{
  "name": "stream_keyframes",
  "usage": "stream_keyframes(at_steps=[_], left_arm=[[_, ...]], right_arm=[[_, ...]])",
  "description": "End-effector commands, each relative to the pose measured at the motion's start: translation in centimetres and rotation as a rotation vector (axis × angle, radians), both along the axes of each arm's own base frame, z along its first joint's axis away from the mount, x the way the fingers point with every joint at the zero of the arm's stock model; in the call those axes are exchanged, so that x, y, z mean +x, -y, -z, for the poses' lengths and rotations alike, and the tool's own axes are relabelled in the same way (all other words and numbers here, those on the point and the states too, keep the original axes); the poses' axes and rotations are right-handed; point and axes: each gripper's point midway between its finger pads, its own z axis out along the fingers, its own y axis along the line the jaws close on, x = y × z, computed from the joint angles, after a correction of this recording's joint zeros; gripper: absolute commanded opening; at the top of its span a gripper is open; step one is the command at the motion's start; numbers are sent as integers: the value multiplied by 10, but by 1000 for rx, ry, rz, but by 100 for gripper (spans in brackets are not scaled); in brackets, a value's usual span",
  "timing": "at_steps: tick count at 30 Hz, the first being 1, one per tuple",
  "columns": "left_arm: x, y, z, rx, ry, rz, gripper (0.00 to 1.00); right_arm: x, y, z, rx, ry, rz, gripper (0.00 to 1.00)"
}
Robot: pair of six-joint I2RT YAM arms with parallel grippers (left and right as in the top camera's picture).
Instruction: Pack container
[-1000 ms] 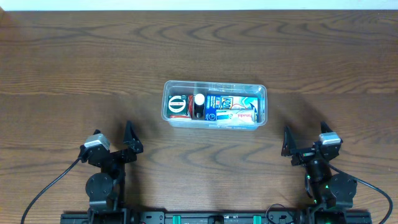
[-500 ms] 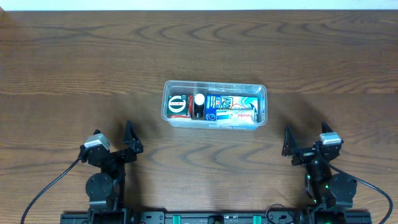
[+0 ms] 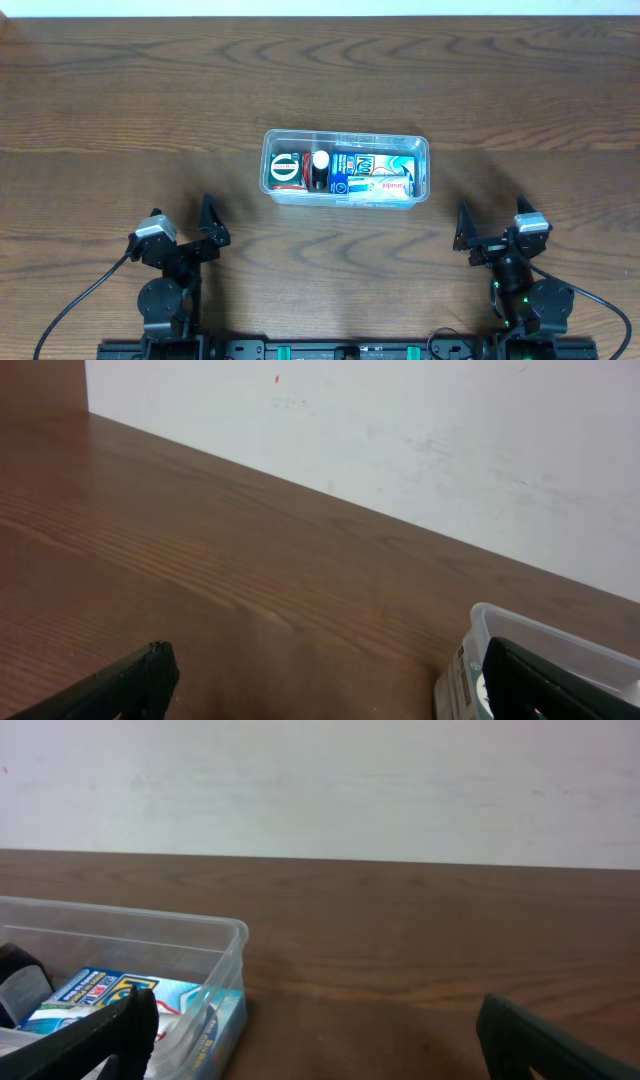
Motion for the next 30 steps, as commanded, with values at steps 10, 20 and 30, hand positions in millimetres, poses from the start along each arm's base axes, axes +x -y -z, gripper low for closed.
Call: stream_keyframes(at_steps=[10, 20, 30], left_arm=[[-1, -2, 18, 19, -56, -7, 98], [-1, -2, 18, 18, -56, -7, 98], [-1, -2, 18, 18, -56, -7, 98]], right_arm=[[0, -1, 0, -3, 3, -2, 99], [0, -1, 0, -3, 3, -2, 99], [0, -1, 0, -3, 3, -2, 99]])
